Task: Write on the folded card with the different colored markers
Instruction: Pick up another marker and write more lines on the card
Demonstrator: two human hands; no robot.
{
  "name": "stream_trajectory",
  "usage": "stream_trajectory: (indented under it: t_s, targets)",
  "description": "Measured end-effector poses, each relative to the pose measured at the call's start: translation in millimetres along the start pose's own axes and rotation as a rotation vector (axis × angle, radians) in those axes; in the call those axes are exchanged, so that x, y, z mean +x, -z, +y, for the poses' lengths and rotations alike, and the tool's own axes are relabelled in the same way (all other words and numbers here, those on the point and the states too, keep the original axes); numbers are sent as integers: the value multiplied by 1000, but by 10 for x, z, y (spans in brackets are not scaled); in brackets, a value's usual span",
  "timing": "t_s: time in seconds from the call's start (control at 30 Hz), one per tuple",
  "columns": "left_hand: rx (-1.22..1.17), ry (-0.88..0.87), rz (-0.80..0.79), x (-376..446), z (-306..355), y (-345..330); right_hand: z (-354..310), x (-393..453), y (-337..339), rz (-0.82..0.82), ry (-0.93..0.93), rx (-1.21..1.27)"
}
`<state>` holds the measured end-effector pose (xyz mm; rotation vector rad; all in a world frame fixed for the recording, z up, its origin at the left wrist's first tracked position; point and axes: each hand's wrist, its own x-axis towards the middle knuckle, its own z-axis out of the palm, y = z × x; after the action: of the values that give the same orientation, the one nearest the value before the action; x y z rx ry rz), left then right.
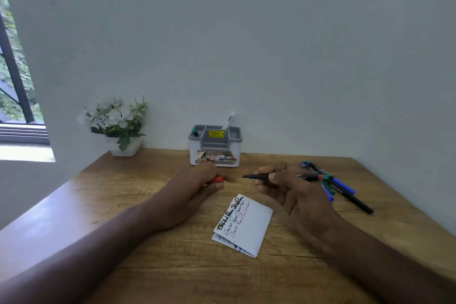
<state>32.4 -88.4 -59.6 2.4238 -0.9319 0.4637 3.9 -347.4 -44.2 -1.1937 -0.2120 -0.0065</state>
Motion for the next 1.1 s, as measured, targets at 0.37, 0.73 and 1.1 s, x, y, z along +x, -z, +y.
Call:
stream_trajectory:
  t_s: [0.37, 0.73, 1.1]
  targets:
    - [10, 42, 0, -9, 135, 16, -30, -62, -62, -29, 37, -68]
    - [170, -94, -12, -33, 145, -25, -15, -148, -109, -96, 195, -545]
    - [154, -19, 144, 38, 383, -172, -52, -162, -218, -25, 314, -543]
